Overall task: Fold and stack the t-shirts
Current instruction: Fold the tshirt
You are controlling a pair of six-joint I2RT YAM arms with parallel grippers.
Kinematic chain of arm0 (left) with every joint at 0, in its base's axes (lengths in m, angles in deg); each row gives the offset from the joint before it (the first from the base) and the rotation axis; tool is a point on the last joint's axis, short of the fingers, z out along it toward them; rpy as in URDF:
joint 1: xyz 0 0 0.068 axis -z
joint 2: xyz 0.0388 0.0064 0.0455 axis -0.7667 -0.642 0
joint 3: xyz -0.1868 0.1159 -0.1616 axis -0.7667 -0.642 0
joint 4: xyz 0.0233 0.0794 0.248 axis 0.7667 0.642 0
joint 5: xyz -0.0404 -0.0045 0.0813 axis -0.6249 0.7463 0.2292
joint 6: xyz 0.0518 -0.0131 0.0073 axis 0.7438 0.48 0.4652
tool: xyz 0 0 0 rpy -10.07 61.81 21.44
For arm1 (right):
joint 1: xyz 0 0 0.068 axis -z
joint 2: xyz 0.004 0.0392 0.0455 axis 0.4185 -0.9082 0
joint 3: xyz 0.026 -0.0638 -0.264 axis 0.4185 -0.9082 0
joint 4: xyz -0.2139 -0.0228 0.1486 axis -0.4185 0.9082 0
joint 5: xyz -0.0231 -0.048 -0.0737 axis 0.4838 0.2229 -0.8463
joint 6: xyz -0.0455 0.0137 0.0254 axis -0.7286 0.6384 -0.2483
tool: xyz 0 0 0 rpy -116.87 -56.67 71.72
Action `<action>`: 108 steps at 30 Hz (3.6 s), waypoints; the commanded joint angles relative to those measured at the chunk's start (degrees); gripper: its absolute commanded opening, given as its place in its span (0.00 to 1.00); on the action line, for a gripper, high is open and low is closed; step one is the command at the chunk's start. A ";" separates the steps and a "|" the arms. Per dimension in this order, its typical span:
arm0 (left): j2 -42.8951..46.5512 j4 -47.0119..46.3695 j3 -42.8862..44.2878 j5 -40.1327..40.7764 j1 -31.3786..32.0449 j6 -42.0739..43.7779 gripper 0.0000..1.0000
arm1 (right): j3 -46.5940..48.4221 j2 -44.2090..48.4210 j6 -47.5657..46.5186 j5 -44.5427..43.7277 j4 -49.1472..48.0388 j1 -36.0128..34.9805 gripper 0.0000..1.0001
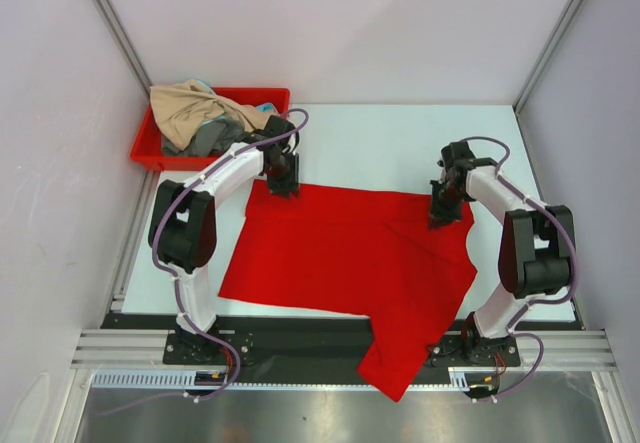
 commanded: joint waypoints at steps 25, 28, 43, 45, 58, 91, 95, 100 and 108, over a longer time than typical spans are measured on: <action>0.77 -0.70 1.29 0.18 -0.22 1.32 0.34 | -1.46 10.89 14.27 2.31 16.38 -12.92 0.00; 0.24 -0.52 1.73 0.36 -0.22 1.32 0.35 | -1.55 9.92 16.38 1.17 16.11 -13.62 0.00; -0.90 0.27 3.92 0.80 -2.59 1.32 0.35 | -1.74 8.32 20.43 2.31 16.55 -12.84 0.18; -1.08 0.27 4.36 0.97 -3.56 1.23 0.35 | 0.81 10.17 20.43 1.34 15.34 -9.00 0.38; -7.75 1.68 8.94 2.99 -5.93 -0.08 0.33 | 8.81 0.26 22.98 1.86 -5.24 16.43 0.36; -17.34 -0.87 8.67 -0.70 -12.79 -5.88 0.27 | 9.44 -12.07 25.27 -0.75 -16.40 20.74 0.00; -18.31 0.45 10.17 0.62 -12.88 -5.97 0.27 | 5.31 -8.11 23.16 -5.51 -22.79 21.79 0.00; -18.48 0.62 10.43 1.50 -12.88 -5.45 0.27 | 3.11 -8.63 22.80 -4.28 -27.65 23.20 0.00; -15.94 -0.43 9.91 1.59 -12.53 -3.08 0.36 | 7.76 -11.53 20.70 -5.86 -22.39 23.46 0.00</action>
